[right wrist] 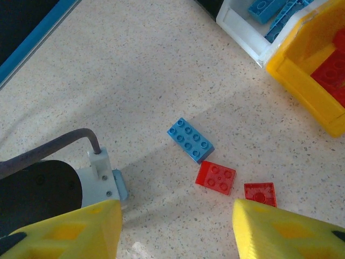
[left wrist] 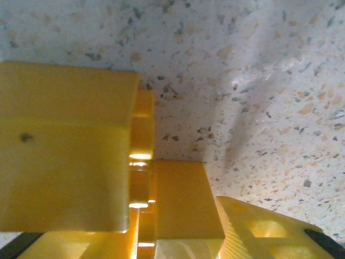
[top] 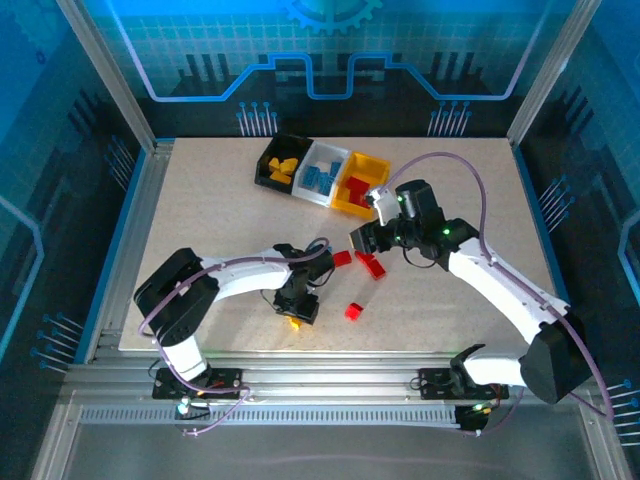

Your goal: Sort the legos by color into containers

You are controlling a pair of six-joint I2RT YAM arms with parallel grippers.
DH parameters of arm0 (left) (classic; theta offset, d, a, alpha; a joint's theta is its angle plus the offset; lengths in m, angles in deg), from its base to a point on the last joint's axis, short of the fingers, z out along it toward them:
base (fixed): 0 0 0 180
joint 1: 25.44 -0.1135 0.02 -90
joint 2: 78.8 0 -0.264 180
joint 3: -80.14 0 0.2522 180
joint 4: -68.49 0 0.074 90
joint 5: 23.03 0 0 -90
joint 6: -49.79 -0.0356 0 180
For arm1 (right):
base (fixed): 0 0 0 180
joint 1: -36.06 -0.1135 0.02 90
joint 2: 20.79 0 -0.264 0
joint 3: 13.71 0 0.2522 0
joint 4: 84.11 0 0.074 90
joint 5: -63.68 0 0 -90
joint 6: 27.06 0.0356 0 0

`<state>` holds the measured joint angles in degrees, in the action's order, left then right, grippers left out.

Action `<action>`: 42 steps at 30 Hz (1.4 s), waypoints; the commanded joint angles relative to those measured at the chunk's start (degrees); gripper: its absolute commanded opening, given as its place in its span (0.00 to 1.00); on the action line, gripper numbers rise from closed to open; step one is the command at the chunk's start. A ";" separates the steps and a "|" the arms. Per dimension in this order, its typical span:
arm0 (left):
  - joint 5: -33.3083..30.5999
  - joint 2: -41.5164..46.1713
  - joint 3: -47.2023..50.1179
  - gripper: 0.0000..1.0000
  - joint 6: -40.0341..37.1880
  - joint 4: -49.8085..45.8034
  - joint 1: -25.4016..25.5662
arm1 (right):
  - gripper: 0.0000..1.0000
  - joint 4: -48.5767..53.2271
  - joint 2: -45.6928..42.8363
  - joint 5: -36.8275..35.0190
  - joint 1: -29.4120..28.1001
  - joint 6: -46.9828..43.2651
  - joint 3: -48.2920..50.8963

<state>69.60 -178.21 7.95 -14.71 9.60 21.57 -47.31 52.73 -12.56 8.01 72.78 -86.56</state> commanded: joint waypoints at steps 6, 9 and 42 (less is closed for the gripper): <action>-1.32 3.26 -3.11 0.30 2.42 -2.63 0.22 | 0.59 -1.70 1.47 1.09 1.06 0.54 0.59; -1.14 5.11 -5.74 0.29 3.23 -4.05 0.11 | 0.63 -3.87 0.67 1.00 1.98 0.91 0.82; 14.76 -39.65 -75.42 0.31 23.16 10.11 -41.47 | 1.00 4.33 -19.29 -2.70 9.52 27.16 7.23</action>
<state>85.38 -214.78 -60.31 6.99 22.81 -19.87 -46.89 36.36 -13.13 17.65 97.17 -80.83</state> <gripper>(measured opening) 0.307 0.997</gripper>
